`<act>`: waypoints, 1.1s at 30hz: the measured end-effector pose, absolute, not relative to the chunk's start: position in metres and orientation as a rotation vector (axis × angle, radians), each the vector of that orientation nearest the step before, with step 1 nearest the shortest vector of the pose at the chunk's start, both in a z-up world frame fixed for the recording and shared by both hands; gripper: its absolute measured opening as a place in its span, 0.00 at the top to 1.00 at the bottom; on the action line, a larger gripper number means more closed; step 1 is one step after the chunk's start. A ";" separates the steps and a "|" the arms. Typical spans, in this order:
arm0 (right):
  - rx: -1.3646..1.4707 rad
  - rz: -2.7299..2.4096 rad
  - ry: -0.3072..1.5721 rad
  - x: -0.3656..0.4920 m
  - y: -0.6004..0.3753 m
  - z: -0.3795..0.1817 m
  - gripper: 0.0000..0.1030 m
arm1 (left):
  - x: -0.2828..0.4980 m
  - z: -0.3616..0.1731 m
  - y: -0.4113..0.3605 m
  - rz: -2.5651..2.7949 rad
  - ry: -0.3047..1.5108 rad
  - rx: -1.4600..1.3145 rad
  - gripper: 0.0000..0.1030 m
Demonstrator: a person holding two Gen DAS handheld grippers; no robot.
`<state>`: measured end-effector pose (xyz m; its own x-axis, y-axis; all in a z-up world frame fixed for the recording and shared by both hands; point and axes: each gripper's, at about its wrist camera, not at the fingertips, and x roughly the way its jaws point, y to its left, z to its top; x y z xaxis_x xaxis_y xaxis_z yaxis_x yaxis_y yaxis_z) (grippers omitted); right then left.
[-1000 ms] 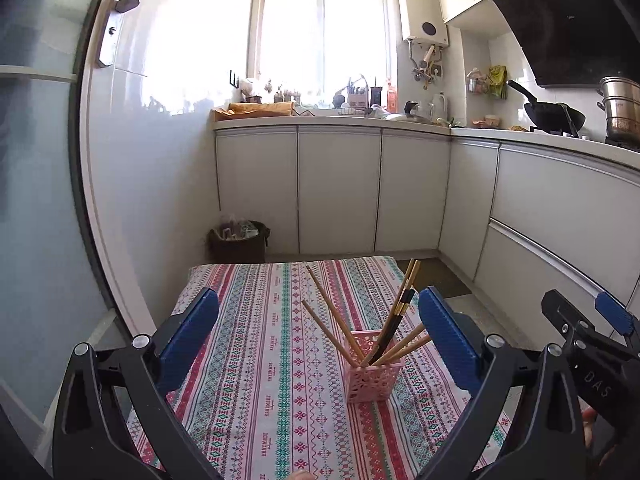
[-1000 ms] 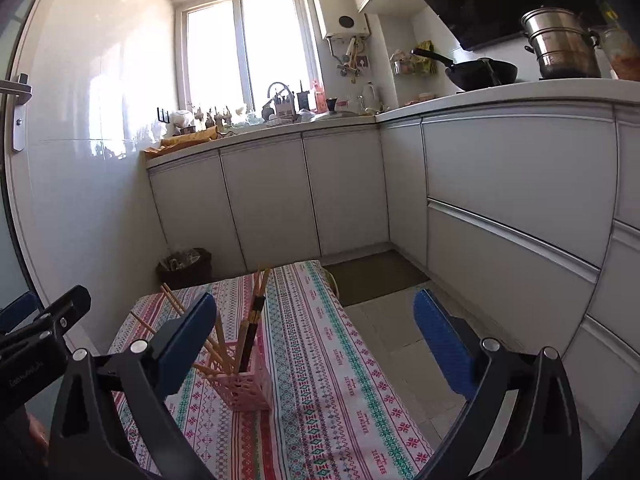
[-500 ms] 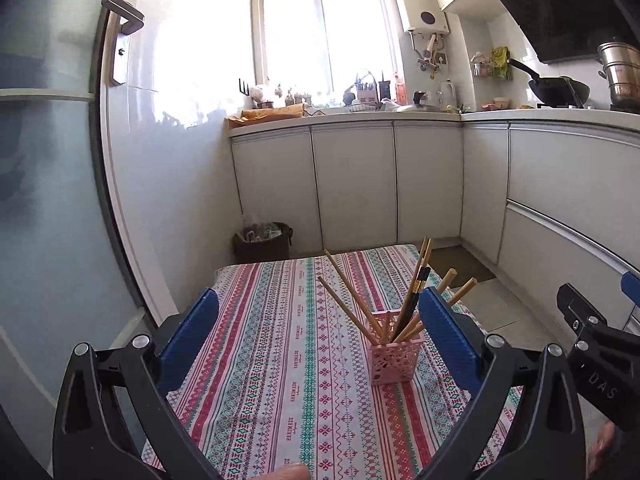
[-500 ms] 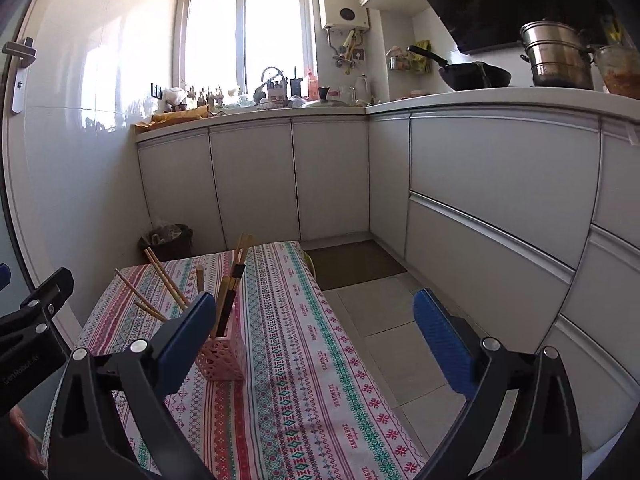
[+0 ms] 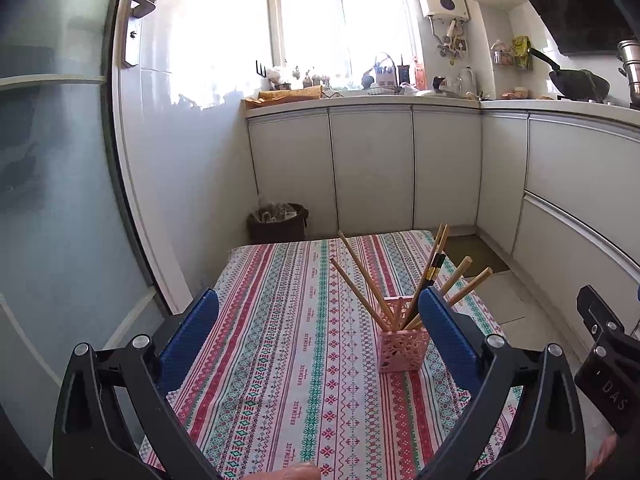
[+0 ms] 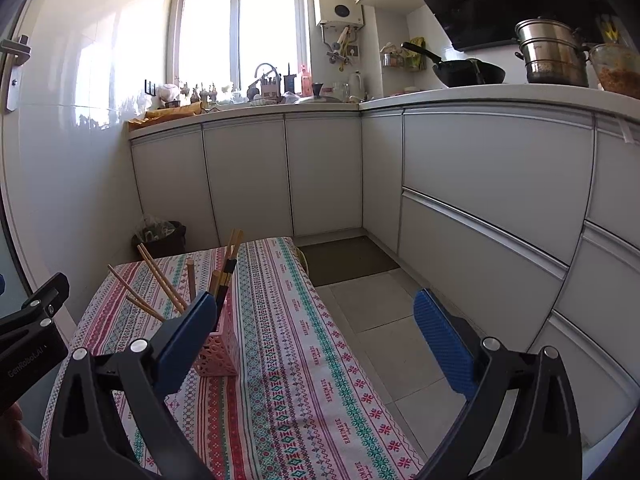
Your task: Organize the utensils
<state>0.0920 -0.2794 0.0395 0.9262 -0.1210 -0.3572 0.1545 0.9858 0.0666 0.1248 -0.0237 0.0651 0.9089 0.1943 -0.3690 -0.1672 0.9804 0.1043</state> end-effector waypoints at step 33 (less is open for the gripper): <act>0.112 -0.136 0.385 0.092 -0.282 0.038 0.07 | 0.125 0.065 -0.027 0.182 0.396 0.065 0.07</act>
<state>0.0920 -0.2823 0.0376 0.9177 -0.1110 -0.3814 0.1535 0.9846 0.0830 0.1255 -0.0270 0.0649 0.9066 0.1886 -0.3774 -0.1632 0.9817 0.0984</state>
